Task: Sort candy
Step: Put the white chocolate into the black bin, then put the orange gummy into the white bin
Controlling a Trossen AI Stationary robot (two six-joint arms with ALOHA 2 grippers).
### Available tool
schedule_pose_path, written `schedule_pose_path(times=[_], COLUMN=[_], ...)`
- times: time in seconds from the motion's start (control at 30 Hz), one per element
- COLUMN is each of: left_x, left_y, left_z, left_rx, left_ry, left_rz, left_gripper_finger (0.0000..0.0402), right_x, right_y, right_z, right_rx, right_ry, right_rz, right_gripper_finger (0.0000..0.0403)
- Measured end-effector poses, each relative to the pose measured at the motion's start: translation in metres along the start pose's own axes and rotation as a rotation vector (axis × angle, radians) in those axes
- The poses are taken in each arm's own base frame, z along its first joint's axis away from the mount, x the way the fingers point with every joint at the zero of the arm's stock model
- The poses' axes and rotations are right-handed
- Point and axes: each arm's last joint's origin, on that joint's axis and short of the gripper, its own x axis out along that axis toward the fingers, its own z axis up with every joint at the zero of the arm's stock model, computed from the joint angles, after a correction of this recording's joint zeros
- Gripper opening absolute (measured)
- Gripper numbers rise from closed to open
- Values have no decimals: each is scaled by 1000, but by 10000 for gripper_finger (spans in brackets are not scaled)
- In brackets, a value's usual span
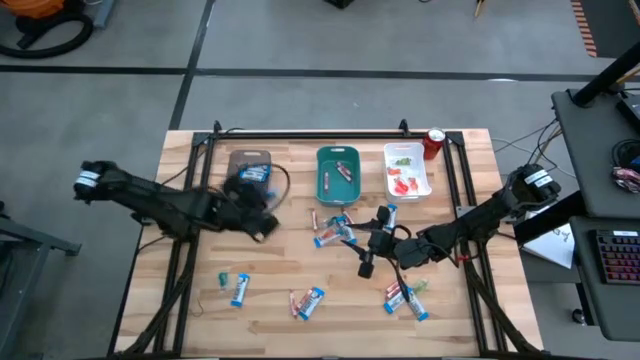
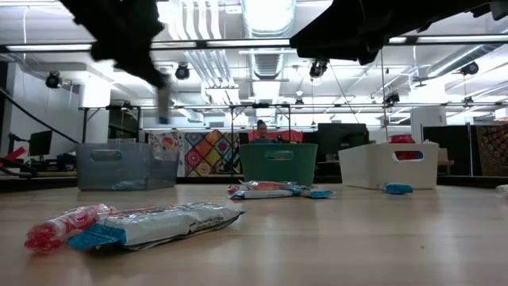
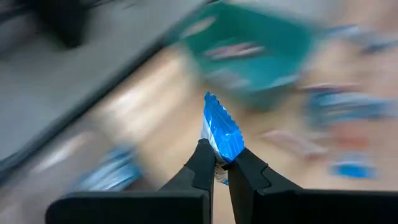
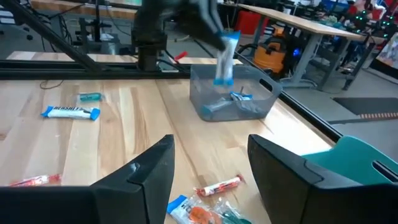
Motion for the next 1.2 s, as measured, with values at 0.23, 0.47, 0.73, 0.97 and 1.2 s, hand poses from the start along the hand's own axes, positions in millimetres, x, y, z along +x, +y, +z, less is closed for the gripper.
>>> schedule_pose_path(times=[0.23,0.47,0.73,0.97,1.2], left_x=[11,44,56,57,39], left_y=[63,84,80,76,50], left_z=[-7,-21,-25,-25,-17], left_rx=[-71,-133,-103,-87,-79], left_ry=[177,365,411,414,260], left_rz=[284,322,360,352,175], left_gripper_finger=[2,20,90,133,143], right_x=[0,0,0,-6,-21], right_y=[0,0,0,-5,-18], right_z=[0,0,-2,4,13], right_rx=[1,54,146,275,432], right_ry=[-1,1,19,26,94], right_rz=[0,-1,-3,1,16], right_gripper_finger=[196,196,196,196,195])
